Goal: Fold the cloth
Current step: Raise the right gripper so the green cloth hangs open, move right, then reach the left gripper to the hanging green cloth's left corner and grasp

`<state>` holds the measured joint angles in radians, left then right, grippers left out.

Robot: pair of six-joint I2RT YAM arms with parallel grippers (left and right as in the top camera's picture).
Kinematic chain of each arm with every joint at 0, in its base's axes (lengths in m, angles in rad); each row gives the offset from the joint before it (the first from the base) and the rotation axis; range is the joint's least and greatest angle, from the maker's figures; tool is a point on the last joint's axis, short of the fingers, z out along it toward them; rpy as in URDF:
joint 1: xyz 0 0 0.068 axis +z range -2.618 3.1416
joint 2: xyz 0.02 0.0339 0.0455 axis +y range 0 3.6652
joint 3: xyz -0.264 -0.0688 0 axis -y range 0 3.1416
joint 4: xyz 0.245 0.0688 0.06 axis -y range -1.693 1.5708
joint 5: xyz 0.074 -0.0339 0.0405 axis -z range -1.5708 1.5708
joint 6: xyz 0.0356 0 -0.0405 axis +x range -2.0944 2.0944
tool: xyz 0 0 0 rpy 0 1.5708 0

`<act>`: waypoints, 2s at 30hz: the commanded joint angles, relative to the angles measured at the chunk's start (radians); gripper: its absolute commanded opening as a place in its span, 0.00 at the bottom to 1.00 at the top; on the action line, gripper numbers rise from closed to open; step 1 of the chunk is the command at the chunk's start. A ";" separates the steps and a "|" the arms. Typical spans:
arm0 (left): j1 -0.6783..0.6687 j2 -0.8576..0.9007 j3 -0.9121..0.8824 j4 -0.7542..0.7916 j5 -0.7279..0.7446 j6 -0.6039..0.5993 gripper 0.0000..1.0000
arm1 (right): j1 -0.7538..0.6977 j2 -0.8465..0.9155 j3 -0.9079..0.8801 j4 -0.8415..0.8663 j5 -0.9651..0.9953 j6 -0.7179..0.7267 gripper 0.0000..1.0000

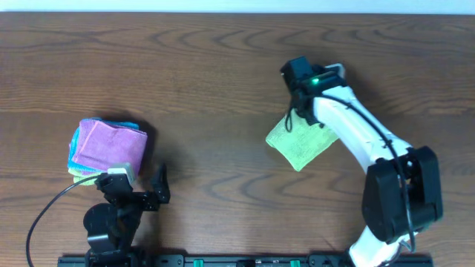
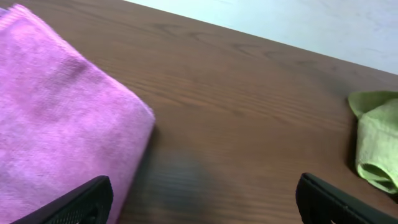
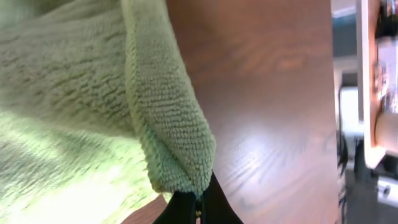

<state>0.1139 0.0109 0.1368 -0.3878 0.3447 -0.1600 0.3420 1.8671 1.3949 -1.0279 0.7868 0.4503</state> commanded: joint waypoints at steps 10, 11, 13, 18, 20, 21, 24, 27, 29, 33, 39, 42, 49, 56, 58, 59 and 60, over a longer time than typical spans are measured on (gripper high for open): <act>-0.006 -0.006 -0.021 -0.004 0.106 -0.248 0.95 | -0.204 -0.020 0.016 -0.042 0.029 0.164 0.19; -0.006 -0.006 -0.021 -0.004 0.121 -0.248 0.95 | -0.213 -0.020 0.016 -0.045 0.028 0.163 0.31; -0.006 -0.006 -0.021 -0.004 0.150 -0.248 0.95 | -0.228 -0.020 0.016 -0.051 0.028 0.163 0.46; -0.006 -0.006 -0.021 -0.003 0.168 -0.248 0.95 | -0.237 -0.042 0.016 -0.064 -0.125 0.174 0.67; -0.005 -0.006 -0.021 0.008 0.175 -0.256 0.95 | -0.237 -0.064 0.016 -0.060 -0.200 0.179 0.69; -0.005 -0.006 -0.021 0.007 0.174 -0.293 0.95 | -0.237 -0.086 0.016 -0.047 -0.232 0.178 0.70; -0.006 -0.006 -0.021 0.012 0.191 -0.414 0.95 | -0.237 -0.138 0.016 -0.023 -0.253 0.177 0.73; -0.006 0.000 -0.017 0.012 0.230 -0.524 0.96 | -0.243 -0.191 0.016 -0.019 -0.254 0.178 0.75; -0.006 0.025 0.003 0.013 0.249 -0.547 0.96 | -0.262 -0.223 0.016 -0.020 -0.277 0.178 0.75; -0.006 0.137 0.101 0.011 0.251 -0.528 0.96 | -0.340 -0.253 0.016 -0.035 -0.380 0.177 0.75; -0.072 0.528 0.375 -0.031 0.259 -0.435 0.96 | -0.461 -0.253 0.016 -0.107 -0.508 0.113 0.77; -0.159 0.731 0.521 -0.066 0.259 -0.435 0.96 | -0.495 -0.253 0.016 -0.137 -0.538 0.100 0.78; -0.431 1.135 0.852 -0.196 0.249 -0.427 0.96 | -0.634 -0.253 0.016 -0.131 -0.761 0.064 0.79; -0.594 1.346 1.019 -0.179 0.253 -0.412 0.95 | -0.801 -0.253 0.016 -0.113 -0.969 -0.020 0.79; -0.623 1.374 1.020 -0.122 0.290 -0.413 0.95 | -0.851 -0.253 0.016 -0.105 -1.044 -0.046 0.79; -0.640 1.387 1.020 -0.095 0.325 -0.416 0.96 | -0.880 -0.253 0.016 -0.101 -1.080 -0.048 0.79; -0.653 1.393 1.020 -0.085 0.341 -0.423 0.96 | -0.901 -0.253 0.016 -0.101 -1.099 -0.049 0.79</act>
<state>-0.5114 1.3891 1.1309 -0.4881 0.6243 -0.5949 -0.5098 1.6207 1.3979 -1.1305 -0.1791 0.4458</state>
